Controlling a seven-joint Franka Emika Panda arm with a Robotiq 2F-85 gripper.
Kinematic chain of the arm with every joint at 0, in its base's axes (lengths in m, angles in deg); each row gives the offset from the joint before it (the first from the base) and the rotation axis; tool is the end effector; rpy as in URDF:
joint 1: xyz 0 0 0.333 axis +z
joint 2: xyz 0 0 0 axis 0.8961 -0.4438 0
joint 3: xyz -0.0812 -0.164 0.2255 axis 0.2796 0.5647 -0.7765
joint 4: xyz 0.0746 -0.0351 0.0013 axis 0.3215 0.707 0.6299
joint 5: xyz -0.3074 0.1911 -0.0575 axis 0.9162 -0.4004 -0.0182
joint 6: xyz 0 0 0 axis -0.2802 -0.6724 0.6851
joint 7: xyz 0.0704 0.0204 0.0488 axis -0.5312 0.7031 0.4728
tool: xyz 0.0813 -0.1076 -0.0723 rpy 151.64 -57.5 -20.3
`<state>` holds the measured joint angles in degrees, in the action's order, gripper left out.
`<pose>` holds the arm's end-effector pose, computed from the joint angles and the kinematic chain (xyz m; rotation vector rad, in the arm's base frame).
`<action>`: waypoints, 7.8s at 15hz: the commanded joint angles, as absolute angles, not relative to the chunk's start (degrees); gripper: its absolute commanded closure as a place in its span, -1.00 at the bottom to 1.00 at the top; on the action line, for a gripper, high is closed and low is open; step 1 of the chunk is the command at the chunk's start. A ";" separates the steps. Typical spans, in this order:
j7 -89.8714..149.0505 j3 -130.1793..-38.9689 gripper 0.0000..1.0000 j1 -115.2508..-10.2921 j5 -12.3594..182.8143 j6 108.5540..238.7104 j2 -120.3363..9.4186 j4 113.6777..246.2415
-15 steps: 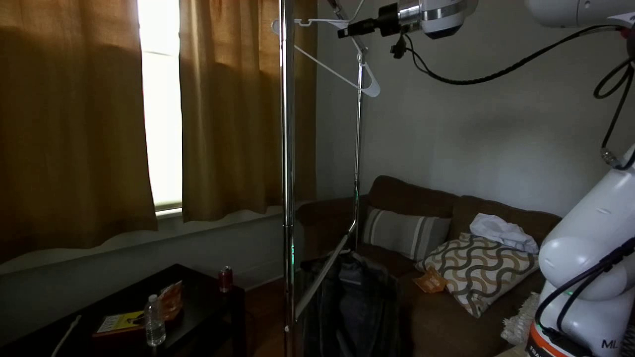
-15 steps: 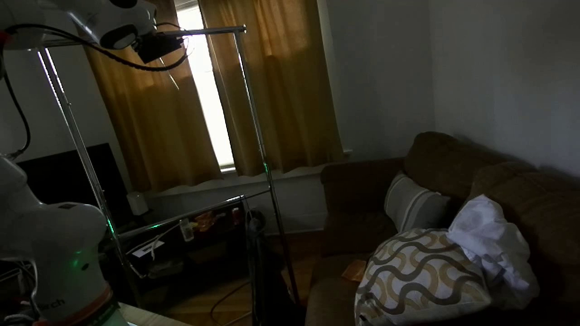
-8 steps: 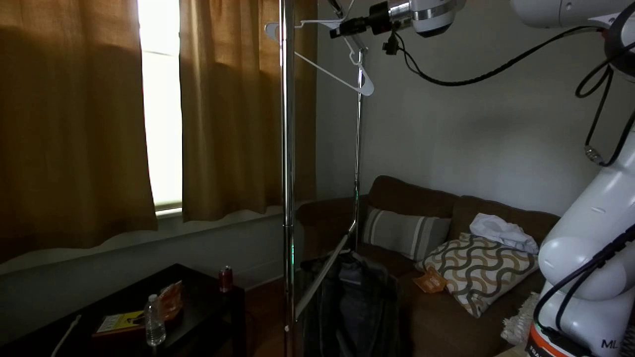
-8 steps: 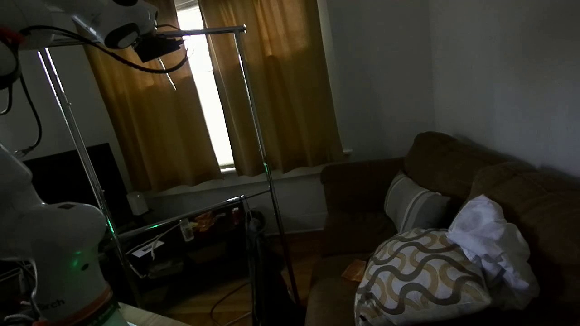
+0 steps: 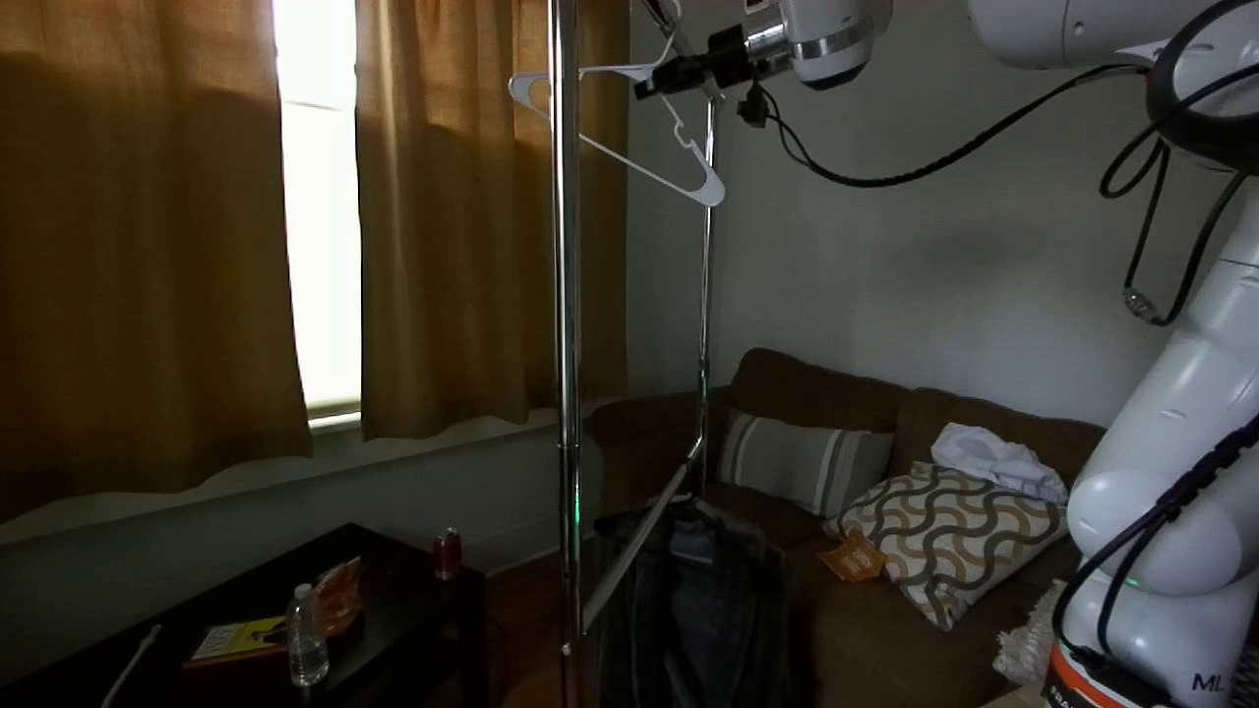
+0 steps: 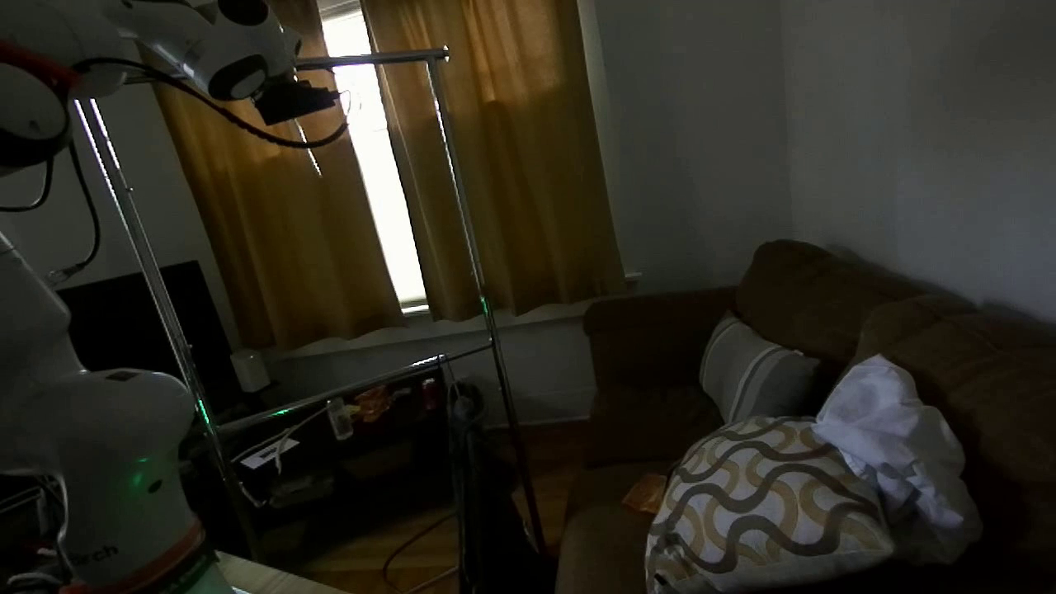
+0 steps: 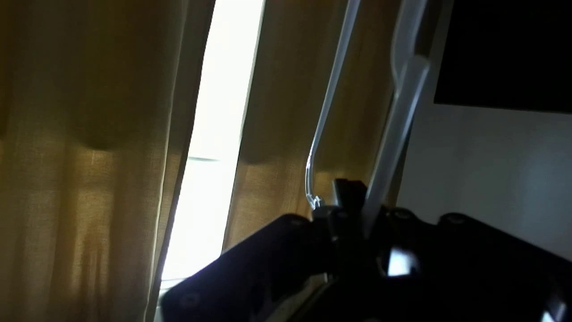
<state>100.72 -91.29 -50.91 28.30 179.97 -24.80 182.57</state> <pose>0.4964 0.1660 0.7841 -1.9400 -1.0906 -1.6456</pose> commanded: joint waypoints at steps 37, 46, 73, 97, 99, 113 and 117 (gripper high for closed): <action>75.19 -93.79 -1.00 -50.16 49.58 175.27 -19.36 189.62; 69.05 -90.55 -1.00 -50.70 55.85 151.97 -13.19 187.64; 65.71 -85.06 -1.00 -53.24 65.20 127.83 -8.97 187.12; 82.13 -77.85 -1.00 -59.40 67.61 156.99 -9.70 219.46; 82.13 -77.85 -1.00 -59.39 67.61 156.98 -9.69 219.28; 92.19 -80.14 -1.00 -61.01 54.79 170.57 -41.03 219.70; 99.74 -84.61 -1.00 -63.44 47.59 178.36 -50.49 216.75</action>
<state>94.37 -81.11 -60.55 52.08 175.20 -44.00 219.67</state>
